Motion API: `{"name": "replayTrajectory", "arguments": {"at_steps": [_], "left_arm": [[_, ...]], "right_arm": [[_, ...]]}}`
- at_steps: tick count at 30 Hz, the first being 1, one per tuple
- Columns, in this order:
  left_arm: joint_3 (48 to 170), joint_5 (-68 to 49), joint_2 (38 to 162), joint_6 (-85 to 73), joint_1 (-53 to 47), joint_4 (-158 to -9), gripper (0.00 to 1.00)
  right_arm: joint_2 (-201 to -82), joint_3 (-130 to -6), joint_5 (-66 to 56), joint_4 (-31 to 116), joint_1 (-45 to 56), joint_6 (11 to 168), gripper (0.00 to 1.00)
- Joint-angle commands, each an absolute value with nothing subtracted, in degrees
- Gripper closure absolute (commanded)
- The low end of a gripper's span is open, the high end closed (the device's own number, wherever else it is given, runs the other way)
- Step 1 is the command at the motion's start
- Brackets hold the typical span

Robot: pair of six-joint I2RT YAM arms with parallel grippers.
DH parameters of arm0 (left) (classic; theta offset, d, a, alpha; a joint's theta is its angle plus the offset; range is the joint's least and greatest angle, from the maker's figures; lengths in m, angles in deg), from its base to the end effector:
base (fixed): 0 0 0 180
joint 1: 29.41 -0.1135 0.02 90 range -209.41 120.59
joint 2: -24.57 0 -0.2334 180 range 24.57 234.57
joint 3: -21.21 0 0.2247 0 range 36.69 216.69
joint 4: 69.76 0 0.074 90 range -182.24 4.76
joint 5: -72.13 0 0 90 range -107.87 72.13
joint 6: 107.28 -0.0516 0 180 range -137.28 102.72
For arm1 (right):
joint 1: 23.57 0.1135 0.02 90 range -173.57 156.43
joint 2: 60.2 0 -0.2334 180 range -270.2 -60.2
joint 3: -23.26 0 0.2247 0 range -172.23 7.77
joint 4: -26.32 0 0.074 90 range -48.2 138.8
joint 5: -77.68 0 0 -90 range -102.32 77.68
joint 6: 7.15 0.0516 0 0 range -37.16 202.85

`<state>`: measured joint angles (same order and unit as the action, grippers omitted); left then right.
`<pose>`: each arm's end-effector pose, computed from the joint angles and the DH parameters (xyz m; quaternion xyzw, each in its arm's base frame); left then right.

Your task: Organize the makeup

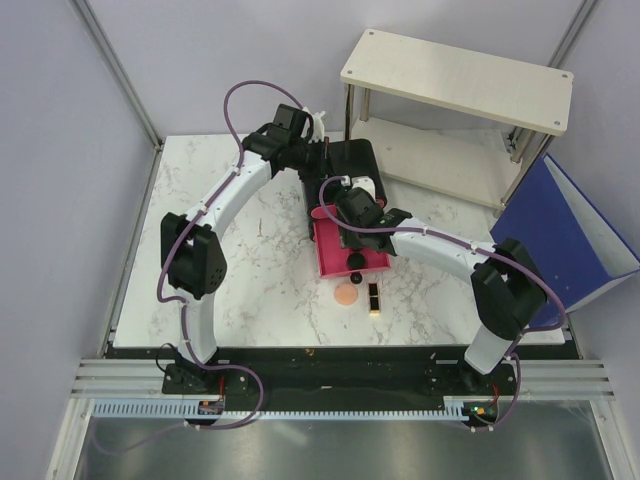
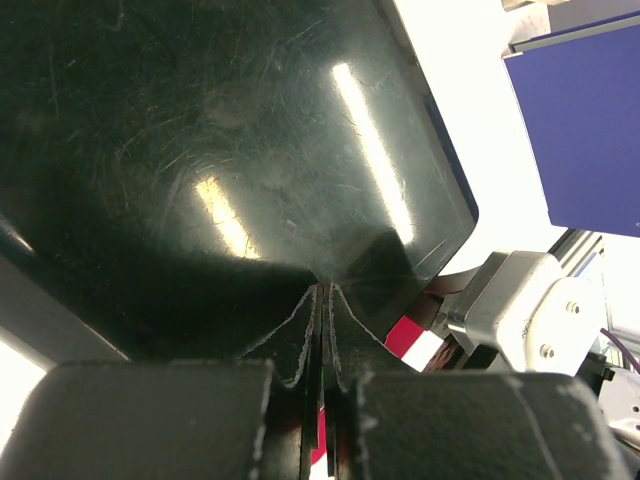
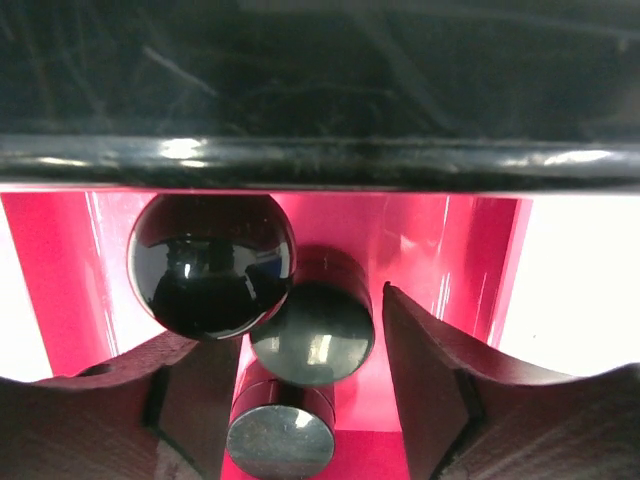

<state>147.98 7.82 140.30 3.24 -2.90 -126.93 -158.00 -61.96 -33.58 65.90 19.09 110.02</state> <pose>0.3707 -0.2099 0.2799 0.1302 0.8988 -0.3344 0.2517 0.2670 0.2206 0.1994 -0.0660 0.9293 0.0393 0.3612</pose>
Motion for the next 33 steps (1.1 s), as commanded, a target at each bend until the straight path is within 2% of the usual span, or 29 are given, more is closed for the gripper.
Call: {"name": "replayTrajectory", "arguments": {"at_steps": [1, 14, 17, 24, 33], "left_arm": [[145.24, 1.38, 145.51, -0.23, -3.39, -139.12, 0.98], [145.59, 1.55, 145.78, -0.14, -3.48, -139.21, 0.98], [145.68, 1.56, 145.86, -0.23, -3.57, -139.12, 0.98], [146.03, 2.35, 146.39, 0.21, -3.83, -139.21, 0.98], [145.85, 2.43, 146.48, 0.13, -3.83, -139.12, 0.98]], "right_arm": [[-155.74, -63.68, -34.30, 64.30, 19.41, 110.53, 0.31], [-147.83, -64.30, -31.76, 67.38, 19.94, 110.53, 0.30], [-143.79, -62.55, -29.82, 68.78, 21.69, 109.39, 0.32], [-136.67, -52.28, -23.93, 69.31, 28.54, 109.56, 0.49], [-137.45, -44.27, -25.59, 65.63, 41.11, 110.18, 0.52]]}}
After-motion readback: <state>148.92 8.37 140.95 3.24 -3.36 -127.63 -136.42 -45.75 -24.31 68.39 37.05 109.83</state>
